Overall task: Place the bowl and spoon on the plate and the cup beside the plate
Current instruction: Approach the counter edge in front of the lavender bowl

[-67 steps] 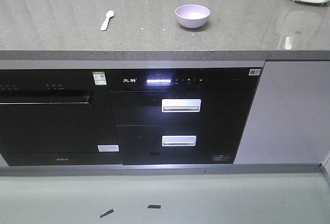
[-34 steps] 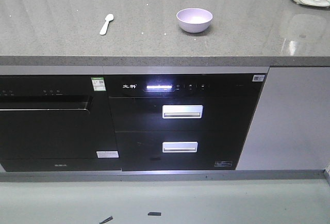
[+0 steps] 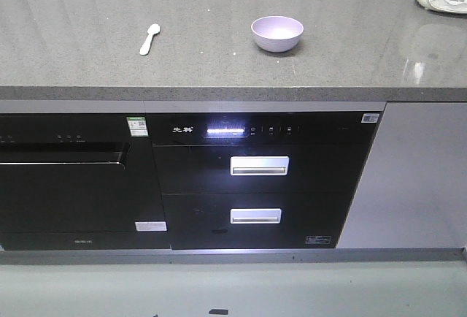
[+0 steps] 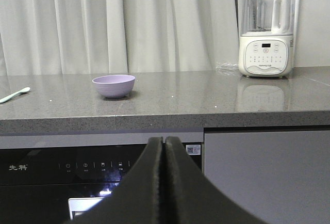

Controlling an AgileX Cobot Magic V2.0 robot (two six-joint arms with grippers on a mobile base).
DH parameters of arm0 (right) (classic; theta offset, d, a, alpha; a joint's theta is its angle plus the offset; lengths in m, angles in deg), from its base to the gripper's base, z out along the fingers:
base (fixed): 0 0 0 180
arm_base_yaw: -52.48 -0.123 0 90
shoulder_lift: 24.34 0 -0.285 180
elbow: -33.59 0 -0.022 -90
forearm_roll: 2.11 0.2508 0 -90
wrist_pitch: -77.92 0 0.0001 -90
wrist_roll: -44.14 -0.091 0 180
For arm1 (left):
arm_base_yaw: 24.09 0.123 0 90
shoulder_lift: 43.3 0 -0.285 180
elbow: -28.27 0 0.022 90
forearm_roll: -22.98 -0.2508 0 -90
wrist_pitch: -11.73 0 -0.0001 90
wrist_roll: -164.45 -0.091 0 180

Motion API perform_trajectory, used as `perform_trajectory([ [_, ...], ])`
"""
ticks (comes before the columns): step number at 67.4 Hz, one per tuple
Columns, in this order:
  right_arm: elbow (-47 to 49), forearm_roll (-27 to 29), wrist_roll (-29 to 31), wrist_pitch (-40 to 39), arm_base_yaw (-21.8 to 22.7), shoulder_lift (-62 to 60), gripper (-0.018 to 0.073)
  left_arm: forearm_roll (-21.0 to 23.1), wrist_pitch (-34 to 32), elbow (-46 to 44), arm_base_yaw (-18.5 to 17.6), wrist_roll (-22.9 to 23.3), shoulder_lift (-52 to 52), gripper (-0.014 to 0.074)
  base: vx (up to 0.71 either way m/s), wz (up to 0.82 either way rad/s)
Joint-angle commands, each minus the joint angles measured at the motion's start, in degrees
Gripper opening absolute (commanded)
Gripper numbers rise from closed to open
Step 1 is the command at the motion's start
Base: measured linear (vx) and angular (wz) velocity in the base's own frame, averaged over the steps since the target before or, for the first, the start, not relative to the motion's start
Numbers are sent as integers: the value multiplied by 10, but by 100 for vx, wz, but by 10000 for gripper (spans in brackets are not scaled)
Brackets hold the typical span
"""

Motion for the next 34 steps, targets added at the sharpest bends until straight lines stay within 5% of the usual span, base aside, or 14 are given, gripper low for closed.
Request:
perform_trajectory([
  [1,-4,-3,3,-44,-1,-5,-4,5,-46,12,0,0,8,-6,6,0],
  [34,-4,-3,3,-44,-1,-5,-4,5,-46,12,0,0,8,-6,6,0],
])
